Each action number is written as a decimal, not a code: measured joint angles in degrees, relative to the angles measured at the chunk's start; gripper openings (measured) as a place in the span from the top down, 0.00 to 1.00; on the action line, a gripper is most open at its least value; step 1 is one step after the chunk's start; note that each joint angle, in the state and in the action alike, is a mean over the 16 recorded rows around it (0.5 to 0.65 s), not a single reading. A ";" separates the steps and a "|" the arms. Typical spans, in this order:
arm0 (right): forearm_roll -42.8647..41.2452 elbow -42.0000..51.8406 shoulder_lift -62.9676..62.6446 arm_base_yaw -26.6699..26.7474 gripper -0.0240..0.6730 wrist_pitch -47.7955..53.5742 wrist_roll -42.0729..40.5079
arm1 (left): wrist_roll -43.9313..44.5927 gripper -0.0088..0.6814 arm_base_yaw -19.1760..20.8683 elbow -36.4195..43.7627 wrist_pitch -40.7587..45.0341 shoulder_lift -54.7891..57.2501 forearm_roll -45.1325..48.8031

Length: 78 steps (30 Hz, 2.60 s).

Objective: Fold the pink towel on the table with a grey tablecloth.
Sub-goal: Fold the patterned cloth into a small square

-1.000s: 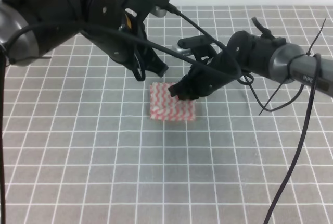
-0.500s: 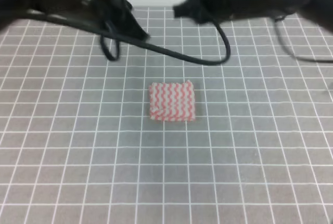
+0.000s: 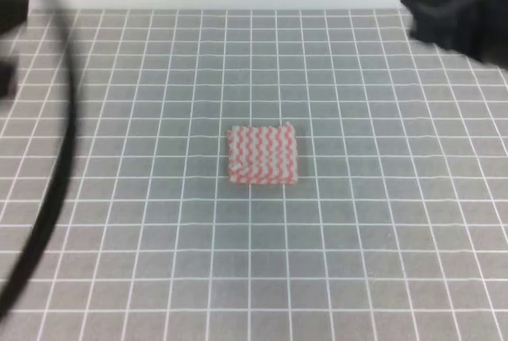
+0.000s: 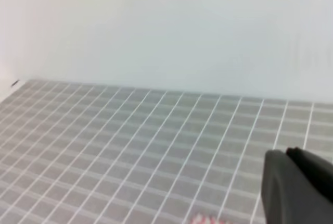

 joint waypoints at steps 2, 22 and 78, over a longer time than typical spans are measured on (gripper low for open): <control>0.42 3.65 -4.18 0.56 0.99 -1.00 -0.52 | -0.61 0.99 0.00 4.27 -0.10 -4.43 -0.88; 1.36 26.01 -30.46 7.42 0.99 -4.24 -3.11 | -1.81 0.99 -0.05 39.72 -6.28 -33.16 -8.22; 6.02 55.99 -60.46 -21.54 0.99 4.85 -25.63 | -1.86 0.99 -0.02 47.19 -6.71 -34.95 -8.23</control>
